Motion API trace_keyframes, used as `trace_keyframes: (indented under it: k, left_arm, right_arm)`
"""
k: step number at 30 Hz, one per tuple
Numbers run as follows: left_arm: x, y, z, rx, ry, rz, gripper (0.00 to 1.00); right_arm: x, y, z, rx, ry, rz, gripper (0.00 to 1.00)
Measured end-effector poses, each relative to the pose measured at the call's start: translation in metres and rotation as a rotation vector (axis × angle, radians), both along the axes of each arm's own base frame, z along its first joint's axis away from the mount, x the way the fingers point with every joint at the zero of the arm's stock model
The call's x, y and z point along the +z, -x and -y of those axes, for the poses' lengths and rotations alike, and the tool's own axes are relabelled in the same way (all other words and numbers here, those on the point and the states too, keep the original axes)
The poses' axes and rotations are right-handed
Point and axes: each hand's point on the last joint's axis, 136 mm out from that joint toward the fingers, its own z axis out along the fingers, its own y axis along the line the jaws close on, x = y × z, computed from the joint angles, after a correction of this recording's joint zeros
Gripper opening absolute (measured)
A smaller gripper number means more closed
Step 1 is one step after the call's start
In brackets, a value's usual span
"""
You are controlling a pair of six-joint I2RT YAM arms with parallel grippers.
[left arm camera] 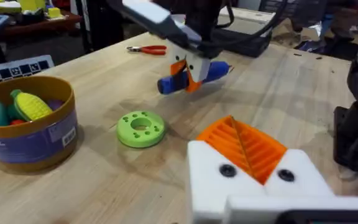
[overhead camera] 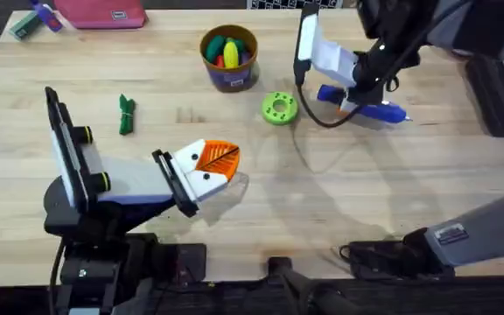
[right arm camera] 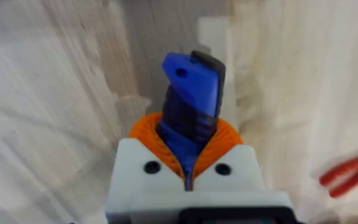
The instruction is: Pick up the gripper from the table and insert it into the empty holder that is missing its gripper. Then pick up a screw, insert it into the mounting hole, and use the screwdriver to tighten it. Finally, clean up the table by picking up the vegetable and placing it into the bucket.
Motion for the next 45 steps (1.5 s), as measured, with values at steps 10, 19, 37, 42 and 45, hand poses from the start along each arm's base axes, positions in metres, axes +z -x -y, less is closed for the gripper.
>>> trace_keyframes:
  k: [10,19,37,42,45]
  left_arm:
    - [0.000,0.000,0.000,0.000,0.000,0.000,0.011]
    - [0.000,0.000,0.000,-0.002,0.001,-0.002,0.626]
    - [0.011,-0.018,-0.012,0.124,0.050,-0.011,0.985]
    - [0.008,-0.025,-0.024,0.235,0.045,-0.131,0.985]
    - [0.021,-0.023,-0.034,0.314,0.008,-0.198,0.985]
  right_arm:
    - [-0.025,-0.007,0.001,0.016,0.018,-0.028,0.767]
    - [-0.011,-0.015,-0.003,-0.110,-0.018,0.035,0.993]
    - [0.196,-0.051,-0.057,-0.456,-0.591,0.448,0.993]
    - [0.214,-0.044,-0.062,-0.569,-0.711,0.433,0.994]
    - [0.224,-0.040,-0.062,-0.635,-0.768,0.426,0.993]
